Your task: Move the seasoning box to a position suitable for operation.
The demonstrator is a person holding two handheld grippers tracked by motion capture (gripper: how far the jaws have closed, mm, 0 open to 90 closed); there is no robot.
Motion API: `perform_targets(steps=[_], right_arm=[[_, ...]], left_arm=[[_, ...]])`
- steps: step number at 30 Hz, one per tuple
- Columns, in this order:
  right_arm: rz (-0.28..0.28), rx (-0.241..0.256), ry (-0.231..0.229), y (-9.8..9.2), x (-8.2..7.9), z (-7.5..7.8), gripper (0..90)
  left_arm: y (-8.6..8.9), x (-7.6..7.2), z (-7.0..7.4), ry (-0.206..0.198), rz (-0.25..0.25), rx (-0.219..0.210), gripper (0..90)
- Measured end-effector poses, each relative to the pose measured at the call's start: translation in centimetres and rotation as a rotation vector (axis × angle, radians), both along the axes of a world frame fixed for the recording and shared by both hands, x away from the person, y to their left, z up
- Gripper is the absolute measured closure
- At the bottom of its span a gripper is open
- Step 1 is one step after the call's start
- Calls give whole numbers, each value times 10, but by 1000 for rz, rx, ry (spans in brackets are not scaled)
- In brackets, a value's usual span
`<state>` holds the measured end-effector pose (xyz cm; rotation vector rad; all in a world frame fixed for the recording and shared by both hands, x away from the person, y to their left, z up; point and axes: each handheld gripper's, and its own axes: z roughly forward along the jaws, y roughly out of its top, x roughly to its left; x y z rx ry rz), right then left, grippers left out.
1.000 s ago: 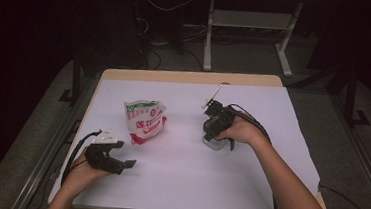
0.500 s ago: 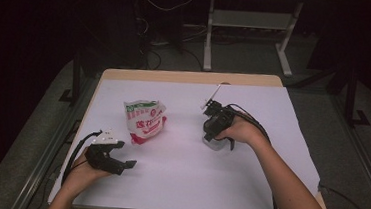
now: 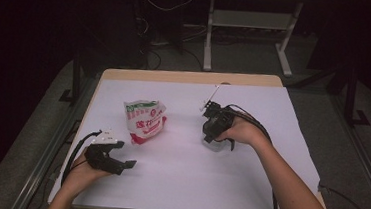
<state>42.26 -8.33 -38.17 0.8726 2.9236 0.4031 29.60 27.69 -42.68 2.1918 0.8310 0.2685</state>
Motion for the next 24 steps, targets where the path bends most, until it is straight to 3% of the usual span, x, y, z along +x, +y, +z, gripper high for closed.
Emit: perform_targets(steps=[5, 13, 23, 24], right_arm=[[34, 15, -6, -2, -10, 8, 148], [124, -4, -24, -1, -32, 16, 148], [237, 2, -15, 15, -61, 14, 148], [274, 4, -10, 18, -66, 13, 148]], left_arm=[[-1, 0, 1, 1, -4, -2, 126], [-3, -1, 0, 4, -3, -7, 126], [-4, -1, -1, 1, -21, -3, 127], [-4, -1, -1, 2, -20, -3, 127]])
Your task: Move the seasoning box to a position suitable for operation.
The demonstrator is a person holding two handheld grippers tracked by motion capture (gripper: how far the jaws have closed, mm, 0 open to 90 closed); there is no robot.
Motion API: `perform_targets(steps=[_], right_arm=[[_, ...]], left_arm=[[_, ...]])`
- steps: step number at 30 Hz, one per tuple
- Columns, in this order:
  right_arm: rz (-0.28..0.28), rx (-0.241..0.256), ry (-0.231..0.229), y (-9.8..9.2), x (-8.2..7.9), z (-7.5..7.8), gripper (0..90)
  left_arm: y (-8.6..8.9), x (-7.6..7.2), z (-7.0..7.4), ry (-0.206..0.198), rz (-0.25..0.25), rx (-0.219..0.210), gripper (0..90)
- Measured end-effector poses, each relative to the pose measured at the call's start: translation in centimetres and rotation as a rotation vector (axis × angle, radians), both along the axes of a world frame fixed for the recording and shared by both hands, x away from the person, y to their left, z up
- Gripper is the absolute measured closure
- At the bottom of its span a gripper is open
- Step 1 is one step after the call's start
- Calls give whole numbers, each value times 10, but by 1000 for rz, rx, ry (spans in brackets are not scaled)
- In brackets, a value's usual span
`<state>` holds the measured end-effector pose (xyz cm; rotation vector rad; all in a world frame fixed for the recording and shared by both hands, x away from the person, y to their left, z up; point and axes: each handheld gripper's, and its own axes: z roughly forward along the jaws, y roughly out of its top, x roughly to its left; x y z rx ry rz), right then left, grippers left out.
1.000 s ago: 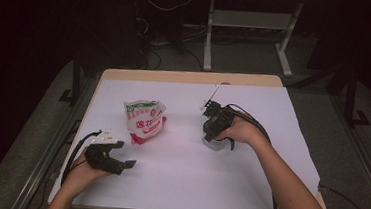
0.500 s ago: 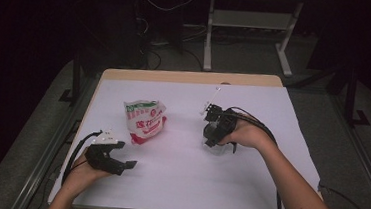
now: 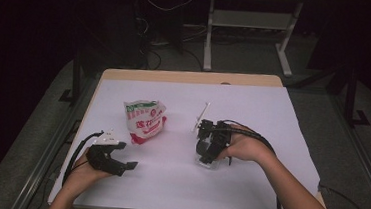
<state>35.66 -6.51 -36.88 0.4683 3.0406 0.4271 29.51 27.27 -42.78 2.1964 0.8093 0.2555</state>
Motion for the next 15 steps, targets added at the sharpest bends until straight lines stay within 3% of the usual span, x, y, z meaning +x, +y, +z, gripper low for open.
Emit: perform_targets(steps=[5, 15], right_arm=[[67, -25, 3, 10, -12, -3, 148], [145, -39, 5, 20, -25, -9, 148]], left_arm=[[0, 0, 0, 1, -6, 0, 128], [-1, -1, -1, 9, -7, -2, 136]])
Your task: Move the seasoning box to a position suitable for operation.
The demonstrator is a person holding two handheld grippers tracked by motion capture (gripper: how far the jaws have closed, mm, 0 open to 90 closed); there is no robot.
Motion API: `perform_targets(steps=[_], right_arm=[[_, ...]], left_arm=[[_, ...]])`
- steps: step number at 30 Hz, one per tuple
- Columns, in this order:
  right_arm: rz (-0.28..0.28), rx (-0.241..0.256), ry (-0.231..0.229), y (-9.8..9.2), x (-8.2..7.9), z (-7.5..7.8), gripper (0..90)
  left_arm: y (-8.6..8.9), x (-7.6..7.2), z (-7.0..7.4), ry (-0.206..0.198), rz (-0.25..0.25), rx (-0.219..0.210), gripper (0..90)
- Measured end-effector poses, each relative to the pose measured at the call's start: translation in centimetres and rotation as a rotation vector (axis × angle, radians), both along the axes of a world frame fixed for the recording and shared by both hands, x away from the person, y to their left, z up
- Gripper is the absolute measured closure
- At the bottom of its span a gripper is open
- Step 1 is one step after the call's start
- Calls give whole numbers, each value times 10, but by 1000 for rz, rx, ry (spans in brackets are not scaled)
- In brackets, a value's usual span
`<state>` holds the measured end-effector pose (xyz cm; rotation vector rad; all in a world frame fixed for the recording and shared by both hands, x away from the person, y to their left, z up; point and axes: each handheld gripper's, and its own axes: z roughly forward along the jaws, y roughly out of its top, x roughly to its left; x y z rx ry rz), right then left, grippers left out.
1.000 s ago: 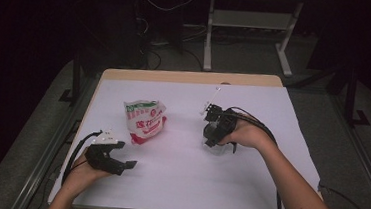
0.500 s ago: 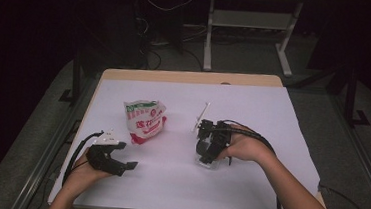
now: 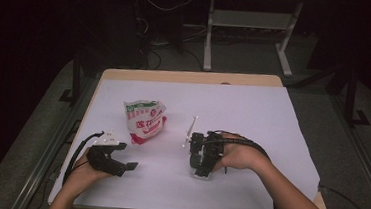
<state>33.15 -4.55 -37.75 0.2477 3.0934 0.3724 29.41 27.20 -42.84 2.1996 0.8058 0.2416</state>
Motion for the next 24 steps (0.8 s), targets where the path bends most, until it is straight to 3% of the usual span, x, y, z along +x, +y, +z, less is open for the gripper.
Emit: perform_targets(steps=[5, 17, 20, 24], right_arm=[[55, -10, -2, 4, -7, -6, 148], [44, 13, -2, -3, -7, -9, 121], [38, 33, -4, -5, -8, -7, 110], [9, 99, -14, -20, -10, 5, 106]], left_arm=[[-1, 0, -1, 3, -1, 1, 136], [-3, -1, -1, 4, -4, -3, 136], [-2, 0, -1, 5, -5, 1, 136], [-2, 0, -1, 6, -8, 5, 136]])
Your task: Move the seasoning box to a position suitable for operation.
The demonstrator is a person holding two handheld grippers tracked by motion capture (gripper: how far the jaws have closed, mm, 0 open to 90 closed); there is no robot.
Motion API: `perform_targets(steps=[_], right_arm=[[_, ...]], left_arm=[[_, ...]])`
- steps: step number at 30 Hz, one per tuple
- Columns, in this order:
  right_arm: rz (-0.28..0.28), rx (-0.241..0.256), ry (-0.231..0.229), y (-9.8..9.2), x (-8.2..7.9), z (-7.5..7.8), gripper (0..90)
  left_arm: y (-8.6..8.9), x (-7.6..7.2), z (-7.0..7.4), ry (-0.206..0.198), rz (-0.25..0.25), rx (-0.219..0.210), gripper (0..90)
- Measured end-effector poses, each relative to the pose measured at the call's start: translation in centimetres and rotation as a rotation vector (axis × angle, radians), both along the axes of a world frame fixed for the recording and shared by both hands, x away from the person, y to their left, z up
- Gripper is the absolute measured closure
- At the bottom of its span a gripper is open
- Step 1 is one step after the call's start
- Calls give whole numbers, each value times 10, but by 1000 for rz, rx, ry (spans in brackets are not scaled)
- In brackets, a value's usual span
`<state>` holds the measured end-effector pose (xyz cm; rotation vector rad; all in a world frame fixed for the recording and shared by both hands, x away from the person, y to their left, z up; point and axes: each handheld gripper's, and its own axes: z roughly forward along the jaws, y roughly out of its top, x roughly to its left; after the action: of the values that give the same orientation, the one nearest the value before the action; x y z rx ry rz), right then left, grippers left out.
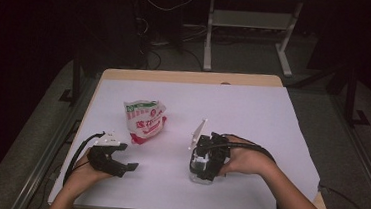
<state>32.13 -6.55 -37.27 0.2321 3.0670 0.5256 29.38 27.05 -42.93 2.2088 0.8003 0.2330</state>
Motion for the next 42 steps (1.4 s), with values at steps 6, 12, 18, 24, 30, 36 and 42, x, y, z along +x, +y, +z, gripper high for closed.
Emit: perform_targets(steps=[6, 12, 18, 24, 30, 36, 42], right_arm=[[-35, 68, -8, -22, -6, 9, 98], [-113, 120, -20, -66, -13, 10, 96], [-198, 194, -32, -100, -20, -2, 120], [-328, 374, -6, -132, -29, -19, 364], [-363, 482, -46, -142, -43, -36, 631], [-380, 541, -39, -147, -57, -54, 897], [-312, 600, 23, -141, -62, -59, 898]], left_arm=[[0, 0, -1, 4, 2, 2, 136], [0, 0, 0, 4, 2, 0, 136], [-1, 0, -1, 0, -7, -3, 136], [-1, -7, -1, 7, -9, -10, 133], [2, -16, 1, -7, 3, -39, 133], [-2, -16, -1, -21, -17, -29, 133], [0, -16, -5, -37, -14, -32, 134]])
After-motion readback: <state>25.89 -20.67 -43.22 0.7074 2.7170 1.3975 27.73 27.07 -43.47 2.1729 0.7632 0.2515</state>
